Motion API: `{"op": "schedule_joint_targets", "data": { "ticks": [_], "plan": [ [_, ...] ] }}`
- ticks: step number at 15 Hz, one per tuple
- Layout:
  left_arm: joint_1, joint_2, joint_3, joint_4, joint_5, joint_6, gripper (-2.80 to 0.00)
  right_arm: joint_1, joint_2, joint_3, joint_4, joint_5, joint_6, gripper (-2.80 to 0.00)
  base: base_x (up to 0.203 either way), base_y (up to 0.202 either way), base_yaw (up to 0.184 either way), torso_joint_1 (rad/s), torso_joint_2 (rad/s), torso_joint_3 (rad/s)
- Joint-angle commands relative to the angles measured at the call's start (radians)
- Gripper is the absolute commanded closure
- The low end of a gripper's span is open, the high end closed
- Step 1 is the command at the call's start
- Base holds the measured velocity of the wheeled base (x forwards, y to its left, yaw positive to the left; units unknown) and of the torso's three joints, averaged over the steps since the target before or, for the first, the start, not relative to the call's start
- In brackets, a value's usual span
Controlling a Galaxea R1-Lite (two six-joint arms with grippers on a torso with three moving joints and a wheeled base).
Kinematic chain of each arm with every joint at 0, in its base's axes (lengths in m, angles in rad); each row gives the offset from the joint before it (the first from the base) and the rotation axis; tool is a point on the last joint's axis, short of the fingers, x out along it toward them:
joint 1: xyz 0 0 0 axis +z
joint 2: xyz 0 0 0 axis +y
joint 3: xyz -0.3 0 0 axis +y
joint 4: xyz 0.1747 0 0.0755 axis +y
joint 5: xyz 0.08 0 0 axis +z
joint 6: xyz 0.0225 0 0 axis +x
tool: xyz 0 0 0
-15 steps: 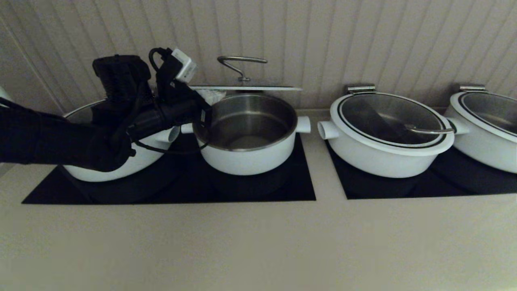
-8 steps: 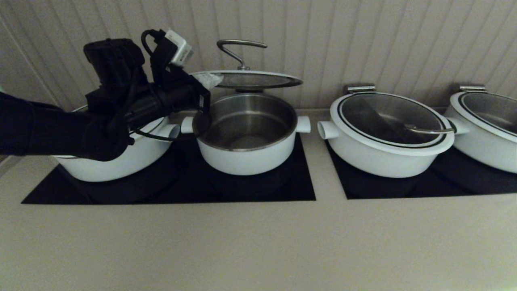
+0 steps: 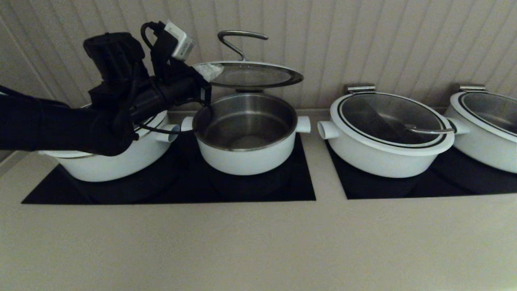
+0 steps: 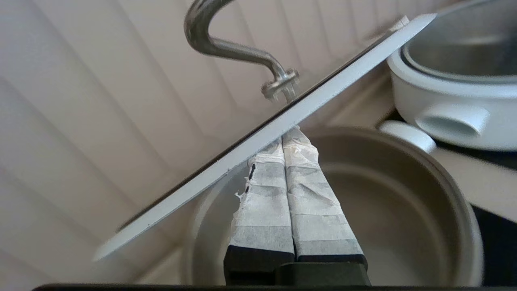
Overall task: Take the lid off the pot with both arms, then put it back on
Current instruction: Open the pot lid completely
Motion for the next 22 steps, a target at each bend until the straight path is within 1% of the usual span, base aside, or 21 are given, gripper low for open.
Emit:
{"op": "schedule_joint_targets", "data": {
  "ticks": [1,4,7,12,14,16,20,22],
  "plan": [
    [0.000,0.036,-0.050,-0.010,0.004,0.002,0.00,0.000,0.001,0.000,0.000,0.000,0.000,0.00,0.000,0.000,0.000,0.000,0.00,0.000],
    [0.000,0.075,-0.126,-0.012,0.012,0.003,0.00,0.000,0.001,0.000,0.000,0.000,-0.001,0.00,0.000,0.000,0.000,0.000,0.00,0.000],
    [0.001,0.107,-0.195,-0.014,0.012,0.025,0.00,0.001,0.001,0.000,0.000,0.000,-0.001,0.00,0.000,0.000,0.000,0.000,0.00,0.000],
    [0.003,0.161,-0.337,-0.013,0.012,0.039,0.00,0.000,0.001,0.000,0.000,0.000,0.000,0.00,0.000,0.000,0.000,0.000,0.00,0.000],
    [0.006,0.177,-0.364,-0.013,0.010,0.056,0.00,0.000,0.001,0.000,0.000,0.000,0.000,0.00,0.000,0.000,0.000,0.000,0.00,0.000],
    [0.010,0.192,-0.391,-0.014,0.011,0.060,0.00,0.001,0.001,0.000,0.000,0.000,0.000,0.00,0.000,0.000,0.000,0.000,0.00,0.000],
    [0.014,0.244,-0.480,-0.013,0.010,0.067,0.00,0.001,0.001,0.000,0.000,0.000,0.000,0.00,0.000,0.000,0.000,0.000,0.00,0.000],
    [0.014,0.267,-0.501,-0.013,0.010,0.073,0.00,0.000,0.001,0.000,0.000,0.000,0.000,0.00,0.000,0.000,0.000,0.000,0.00,0.000]
  ]
}}
